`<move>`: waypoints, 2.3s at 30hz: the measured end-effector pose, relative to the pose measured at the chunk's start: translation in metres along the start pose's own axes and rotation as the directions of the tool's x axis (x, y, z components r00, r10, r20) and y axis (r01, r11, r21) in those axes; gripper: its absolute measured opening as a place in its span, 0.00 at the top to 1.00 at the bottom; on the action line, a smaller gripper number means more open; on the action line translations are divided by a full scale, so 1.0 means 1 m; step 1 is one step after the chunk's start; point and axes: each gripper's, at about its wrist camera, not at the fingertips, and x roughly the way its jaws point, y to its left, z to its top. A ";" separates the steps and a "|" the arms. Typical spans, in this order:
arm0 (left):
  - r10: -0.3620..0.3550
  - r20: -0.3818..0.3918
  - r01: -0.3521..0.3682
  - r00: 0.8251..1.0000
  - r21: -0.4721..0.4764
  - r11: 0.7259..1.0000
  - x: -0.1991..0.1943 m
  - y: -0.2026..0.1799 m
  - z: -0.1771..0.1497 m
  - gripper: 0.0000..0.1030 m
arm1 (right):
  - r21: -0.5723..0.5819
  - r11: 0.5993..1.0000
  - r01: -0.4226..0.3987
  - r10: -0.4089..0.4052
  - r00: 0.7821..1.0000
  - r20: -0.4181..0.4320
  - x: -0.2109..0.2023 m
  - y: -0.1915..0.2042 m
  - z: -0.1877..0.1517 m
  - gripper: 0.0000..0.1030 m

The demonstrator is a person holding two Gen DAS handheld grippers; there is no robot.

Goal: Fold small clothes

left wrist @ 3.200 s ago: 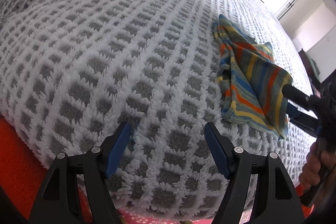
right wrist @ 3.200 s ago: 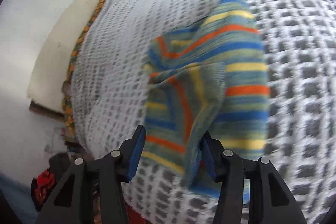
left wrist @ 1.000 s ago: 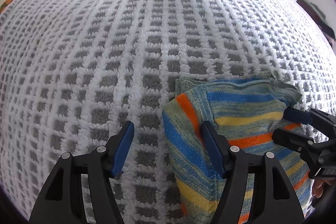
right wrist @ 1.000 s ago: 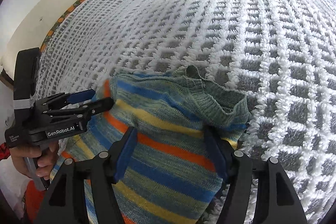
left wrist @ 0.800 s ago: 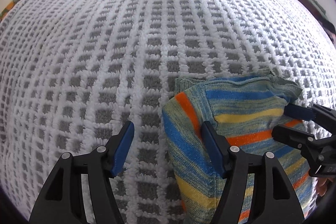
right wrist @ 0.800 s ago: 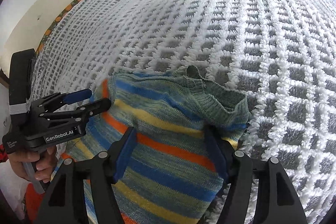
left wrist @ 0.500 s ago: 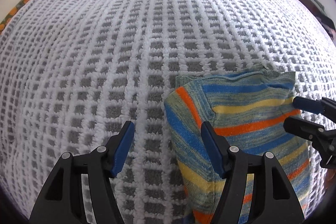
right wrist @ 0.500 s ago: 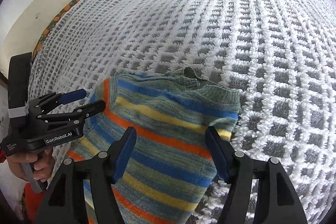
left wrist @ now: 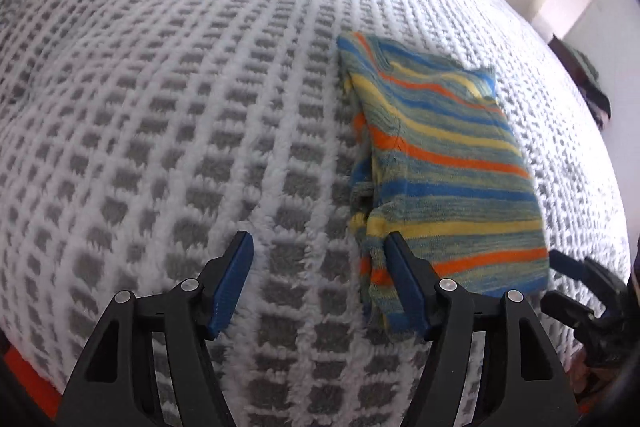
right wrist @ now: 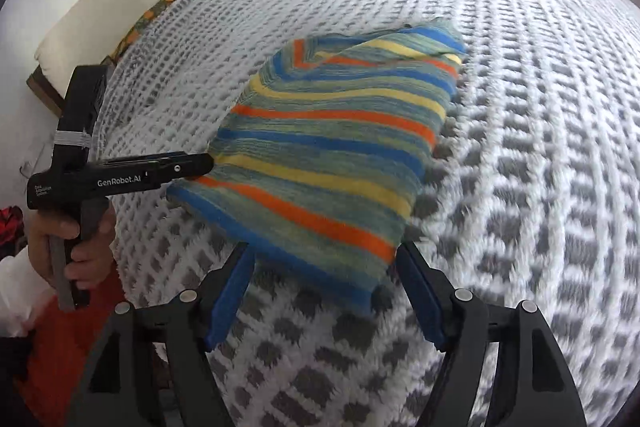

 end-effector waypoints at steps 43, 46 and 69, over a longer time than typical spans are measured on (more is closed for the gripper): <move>0.237 0.092 -0.236 0.967 -0.019 0.971 0.099 0.082 0.056 0.00 | 0.258 0.895 0.364 -0.389 0.920 0.051 -0.032 -0.090 -0.053 0.05; 0.237 0.092 -0.236 0.967 -0.020 0.972 0.099 0.082 0.056 0.00 | 0.241 0.893 0.380 -0.401 0.915 0.041 -0.029 -0.089 -0.052 0.05; 0.237 0.092 -0.236 0.967 -0.021 0.971 0.100 0.083 0.056 0.00 | 0.146 0.848 0.509 -0.519 0.854 0.041 -0.008 -0.076 -0.053 0.00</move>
